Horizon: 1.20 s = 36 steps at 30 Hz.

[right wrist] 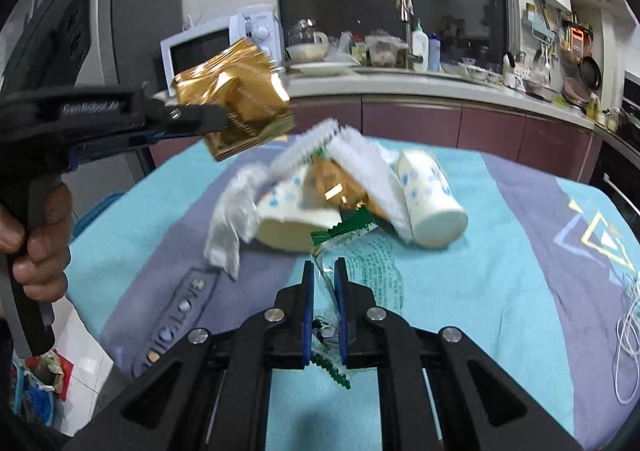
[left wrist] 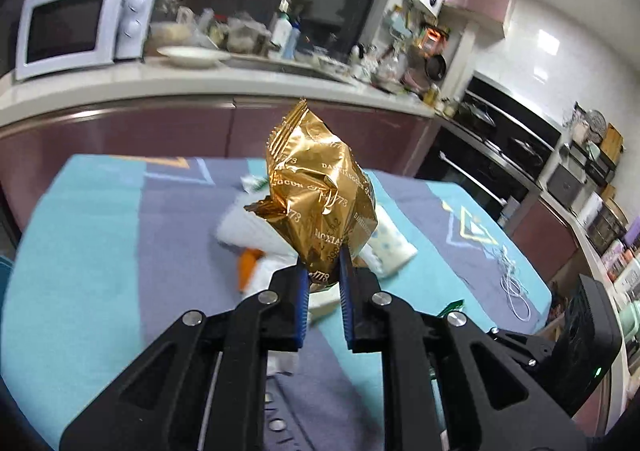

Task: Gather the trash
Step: 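Carry both items to the blue bin and open both tools over it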

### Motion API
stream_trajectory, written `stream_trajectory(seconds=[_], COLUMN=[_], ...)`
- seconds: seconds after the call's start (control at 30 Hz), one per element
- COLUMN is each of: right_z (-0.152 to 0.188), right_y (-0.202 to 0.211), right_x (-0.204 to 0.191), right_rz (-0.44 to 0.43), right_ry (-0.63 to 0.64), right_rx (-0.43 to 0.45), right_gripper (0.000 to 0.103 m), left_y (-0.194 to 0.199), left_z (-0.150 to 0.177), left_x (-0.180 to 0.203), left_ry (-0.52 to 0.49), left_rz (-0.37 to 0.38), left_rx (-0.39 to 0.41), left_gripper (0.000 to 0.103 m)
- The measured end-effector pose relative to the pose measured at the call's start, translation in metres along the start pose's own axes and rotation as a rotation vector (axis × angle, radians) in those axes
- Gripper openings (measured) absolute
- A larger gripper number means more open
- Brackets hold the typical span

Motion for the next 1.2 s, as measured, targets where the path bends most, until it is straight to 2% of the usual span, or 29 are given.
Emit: stream_trajectory(seconds=[0.2, 0.33, 0.53, 0.67, 0.83, 0.9, 1.07, 1.2], right_z=[-0.028, -0.053, -0.096, -0.124, -0.144, -0.148, -0.151, -0.144], right_y=[-0.008, -0.028, -0.075, -0.117, -0.174, -0.197, -0.267, -0.322], right_x=[-0.015, -0.041, -0.119, -0.19, -0.269, -0.292, -0.347, -0.378], right_rz=[-0.055, -0.152, -0.365, -0.508, -0.627, -0.644, -0.669, -0.65], right_ry=[0.04, 0.08, 0.179, 0.249, 0.291, 0.299, 0.301, 0.288], right_rx=[0.033, 0.044, 0.038, 0.003, -0.096, -0.14, -0.307, -0.444], right_gripper=[0.008, 0.008, 0.008, 0.008, 0.008, 0.008, 0.008, 0.008], left_y=[0.043, 0.076, 0.129, 0.157, 0.172, 0.17, 0.145, 0.118], left_z=[-0.007, -0.005, 0.005, 0.018, 0.037, 0.043, 0.054, 0.063], left_x=[-0.047, -0.097, -0.18, -0.24, -0.311, -0.337, -0.389, -0.406], left_ry=[0.035, 0.089, 0.179, 0.233, 0.257, 0.272, 0.29, 0.316], left_rz=[-0.137, -0.261, -0.479, -0.609, -0.736, -0.775, -0.799, -0.806], left_rx=[0.082, 0.124, 0.163, 0.16, 0.1, 0.074, -0.025, -0.094], left_gripper=[0.014, 0.014, 0.014, 0.014, 0.014, 0.014, 0.014, 0.014])
Point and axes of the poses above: each gripper's, at about its wrist camera, not at the fingertips, and y roughly against the way its jaws point, x to its right, z to its underside, the point moved 1 cm from there along -y, roughly the way its jaws point, and after that the axes turned 10 degrees about -z, right-handed, at the moved point
